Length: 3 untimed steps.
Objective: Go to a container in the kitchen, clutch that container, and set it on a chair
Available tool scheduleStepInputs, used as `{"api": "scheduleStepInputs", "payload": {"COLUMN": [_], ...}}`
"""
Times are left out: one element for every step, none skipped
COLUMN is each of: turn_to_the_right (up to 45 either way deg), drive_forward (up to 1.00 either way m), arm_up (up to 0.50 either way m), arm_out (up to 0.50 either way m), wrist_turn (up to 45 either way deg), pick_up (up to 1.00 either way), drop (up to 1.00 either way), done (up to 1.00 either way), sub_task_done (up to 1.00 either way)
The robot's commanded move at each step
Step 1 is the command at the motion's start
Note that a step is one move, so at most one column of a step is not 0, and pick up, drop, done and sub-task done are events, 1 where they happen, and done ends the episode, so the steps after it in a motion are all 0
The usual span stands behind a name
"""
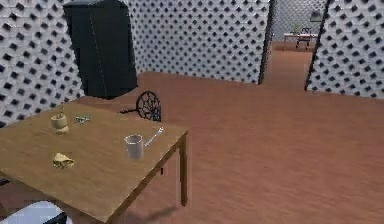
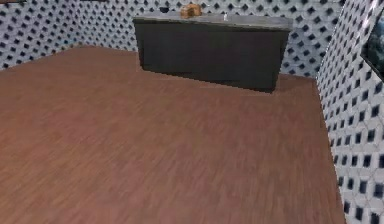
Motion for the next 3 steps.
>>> {"api": "scheduleStepInputs", "payload": {"turn_to_the_right": [0.0,-45.0,-45.0], "drive_forward": [0.1,0.0,0.0], "arm_up": [0.0,0.0,0.0], "arm_out": [0.0,0.0,0.0], "wrist_turn": [0.0,0.0,0.0], "pick_up": [0.0,0.0,0.0], "drop": [0.0,0.0,0.0], "done": [0.0,0.0,0.0], "sub_task_done": [0.0,0.0,0.0]}}
